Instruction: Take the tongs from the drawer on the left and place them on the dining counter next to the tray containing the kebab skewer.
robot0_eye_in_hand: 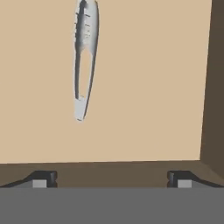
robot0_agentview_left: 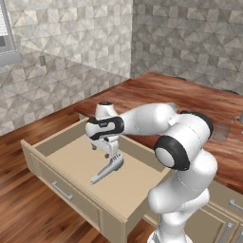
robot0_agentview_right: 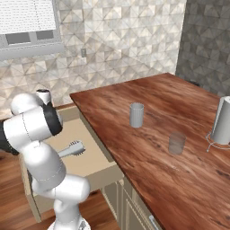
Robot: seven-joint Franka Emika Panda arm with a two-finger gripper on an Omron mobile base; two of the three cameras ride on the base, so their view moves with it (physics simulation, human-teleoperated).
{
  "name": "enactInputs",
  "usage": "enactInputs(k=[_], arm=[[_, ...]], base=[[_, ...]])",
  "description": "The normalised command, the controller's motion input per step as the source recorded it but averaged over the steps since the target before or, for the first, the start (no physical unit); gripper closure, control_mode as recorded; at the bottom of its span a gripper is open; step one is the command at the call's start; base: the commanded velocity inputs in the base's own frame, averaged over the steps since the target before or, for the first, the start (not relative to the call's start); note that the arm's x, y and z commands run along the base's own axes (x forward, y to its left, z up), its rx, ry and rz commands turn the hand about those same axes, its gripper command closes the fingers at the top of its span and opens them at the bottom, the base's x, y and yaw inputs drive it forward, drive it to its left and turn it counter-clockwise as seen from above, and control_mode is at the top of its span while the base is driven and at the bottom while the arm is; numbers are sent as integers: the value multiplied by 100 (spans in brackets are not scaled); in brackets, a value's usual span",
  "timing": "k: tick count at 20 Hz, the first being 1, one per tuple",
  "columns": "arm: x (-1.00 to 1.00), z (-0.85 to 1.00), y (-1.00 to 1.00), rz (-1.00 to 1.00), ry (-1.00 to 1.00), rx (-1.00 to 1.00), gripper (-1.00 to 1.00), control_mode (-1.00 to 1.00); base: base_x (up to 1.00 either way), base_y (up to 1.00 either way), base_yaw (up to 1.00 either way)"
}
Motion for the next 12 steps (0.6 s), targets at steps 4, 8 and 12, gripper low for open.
enactInputs(k=[4, 8, 12], arm=[[8, 9, 0, 19, 3, -30, -100, -100], [16, -6, -7, 13, 1, -17, -100, -100], [35, -31, -23, 0, 0, 0, -100, -100]], base=[[0, 0, 0], [0, 0, 0], [0, 0, 0]])
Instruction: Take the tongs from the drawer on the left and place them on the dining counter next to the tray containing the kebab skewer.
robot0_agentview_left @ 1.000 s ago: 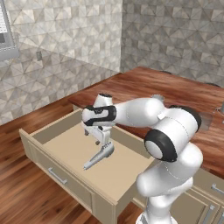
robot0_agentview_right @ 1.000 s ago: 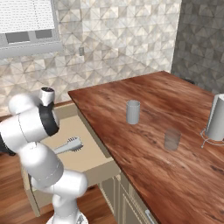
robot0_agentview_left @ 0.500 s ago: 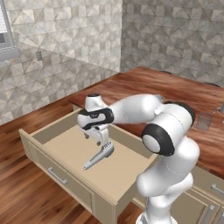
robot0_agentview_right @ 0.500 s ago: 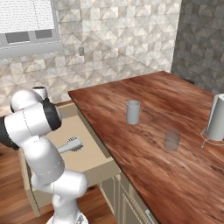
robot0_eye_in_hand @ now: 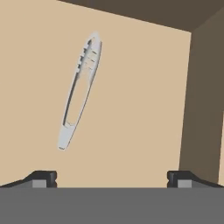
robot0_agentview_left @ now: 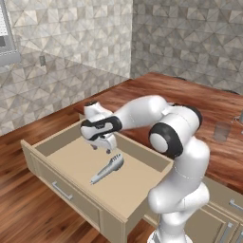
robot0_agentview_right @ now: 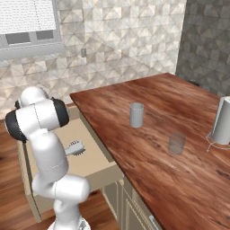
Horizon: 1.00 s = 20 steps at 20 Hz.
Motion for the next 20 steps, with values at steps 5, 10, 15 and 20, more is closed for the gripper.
enactInputs(k=[5, 10, 15, 20], arm=[[46, -43, -22, 0, 0, 2, -100, -100], [31, -42, -15, -2, 0, 6, -100, -100], [2, -39, -1, -6, 0, 5, -100, -100], [5, -46, -1, -3, 0, 0, -100, -100]], base=[[0, 0, 0], [0, 0, 0], [0, 0, 0], [0, 0, 0]])
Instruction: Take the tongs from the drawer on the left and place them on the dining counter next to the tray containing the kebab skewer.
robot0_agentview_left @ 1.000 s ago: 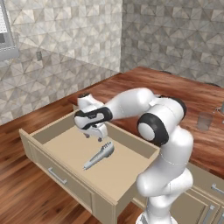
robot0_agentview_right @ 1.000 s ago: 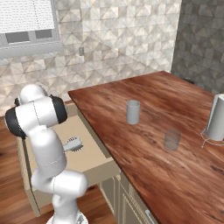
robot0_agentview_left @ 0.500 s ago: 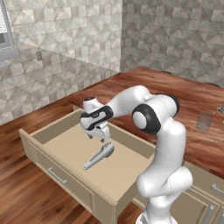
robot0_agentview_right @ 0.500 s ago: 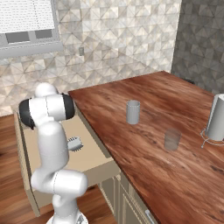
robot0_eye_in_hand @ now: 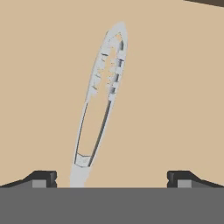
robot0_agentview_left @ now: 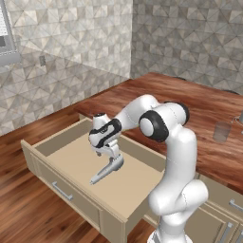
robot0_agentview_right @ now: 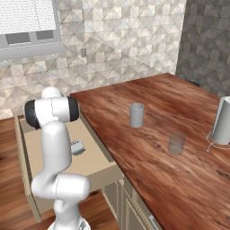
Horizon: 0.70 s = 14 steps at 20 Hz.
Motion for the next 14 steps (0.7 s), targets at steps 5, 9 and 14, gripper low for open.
enactInputs(k=[5, 9, 14], arm=[[7, -16, -15, 1, 0, -1, -100, -100], [3, -16, -14, 1, -2, 0, -100, -100], [11, -32, -10, 0, -8, 0, -100, -100]], base=[[0, 0, 0], [0, 0, 0], [0, 0, 0]])
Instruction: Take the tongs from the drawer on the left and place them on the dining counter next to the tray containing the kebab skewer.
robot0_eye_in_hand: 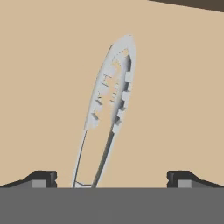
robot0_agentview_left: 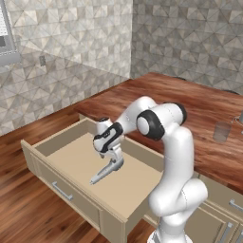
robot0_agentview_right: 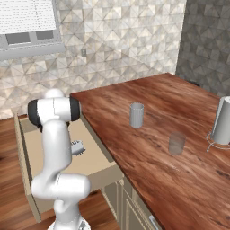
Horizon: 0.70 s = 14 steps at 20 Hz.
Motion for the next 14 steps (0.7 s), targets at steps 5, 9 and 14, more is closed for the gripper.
enactInputs(k=[5, 9, 14], arm=[[13, -55, 0, 0, -14, 0, -100, -100], [12, -41, 0, 0, -14, 0, -100, -100], [8, -6, 0, 0, -6, 0, -100, -100]], base=[[0, 0, 0], [0, 0, 0], [0, 0, 0]])
